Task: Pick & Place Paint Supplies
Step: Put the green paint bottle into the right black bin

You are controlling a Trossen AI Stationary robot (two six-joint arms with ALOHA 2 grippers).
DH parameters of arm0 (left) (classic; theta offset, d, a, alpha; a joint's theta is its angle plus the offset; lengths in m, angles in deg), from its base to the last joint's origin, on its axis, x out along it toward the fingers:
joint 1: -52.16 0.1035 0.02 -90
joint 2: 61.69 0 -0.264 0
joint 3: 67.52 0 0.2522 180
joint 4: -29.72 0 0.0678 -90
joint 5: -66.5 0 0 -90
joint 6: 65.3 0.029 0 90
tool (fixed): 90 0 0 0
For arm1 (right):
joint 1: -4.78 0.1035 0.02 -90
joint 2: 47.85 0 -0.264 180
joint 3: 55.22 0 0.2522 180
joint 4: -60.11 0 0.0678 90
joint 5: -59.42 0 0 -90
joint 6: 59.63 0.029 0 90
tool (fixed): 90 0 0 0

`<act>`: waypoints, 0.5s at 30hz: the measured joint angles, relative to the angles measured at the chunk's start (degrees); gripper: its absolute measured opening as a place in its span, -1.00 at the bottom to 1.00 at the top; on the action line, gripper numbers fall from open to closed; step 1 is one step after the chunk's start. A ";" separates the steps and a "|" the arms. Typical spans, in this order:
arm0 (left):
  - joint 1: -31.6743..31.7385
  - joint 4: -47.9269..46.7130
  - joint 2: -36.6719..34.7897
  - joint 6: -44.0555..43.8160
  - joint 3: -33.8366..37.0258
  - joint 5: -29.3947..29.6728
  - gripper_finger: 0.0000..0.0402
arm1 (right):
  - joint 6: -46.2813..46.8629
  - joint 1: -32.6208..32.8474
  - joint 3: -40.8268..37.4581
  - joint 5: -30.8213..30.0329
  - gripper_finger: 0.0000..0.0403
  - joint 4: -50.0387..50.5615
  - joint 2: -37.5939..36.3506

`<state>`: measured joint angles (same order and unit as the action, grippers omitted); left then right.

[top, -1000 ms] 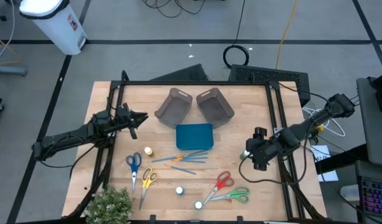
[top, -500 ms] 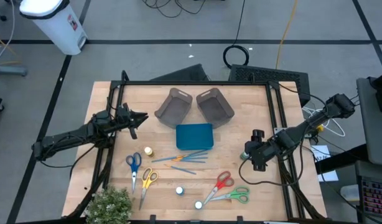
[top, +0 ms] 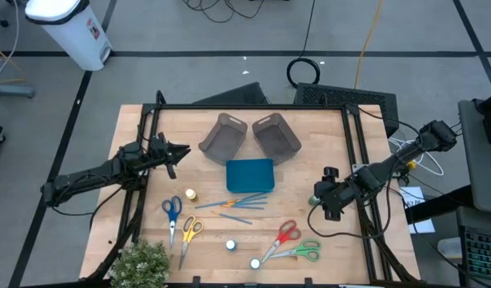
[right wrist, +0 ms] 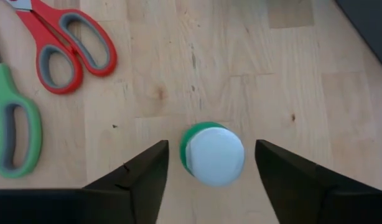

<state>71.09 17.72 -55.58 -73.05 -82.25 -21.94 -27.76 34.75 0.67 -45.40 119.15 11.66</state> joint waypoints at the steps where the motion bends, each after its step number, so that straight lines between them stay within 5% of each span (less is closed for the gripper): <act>1: -0.02 0.00 0.00 0.00 0.00 0.00 -0.60 | 0.01 0.00 0.00 -0.02 0.06 -0.03 0.00; 10: 0.00 0.00 0.00 0.00 0.00 0.02 -0.60 | 0.44 0.01 0.02 0.00 -0.43 -0.67 0.00; 15: -0.02 0.00 0.00 0.00 0.00 0.02 -0.60 | 0.43 0.00 0.02 -0.06 -0.48 -2.60 0.00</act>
<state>71.07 17.72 -55.58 -73.05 -82.25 -21.92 -27.33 34.75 0.69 -45.45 116.55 11.66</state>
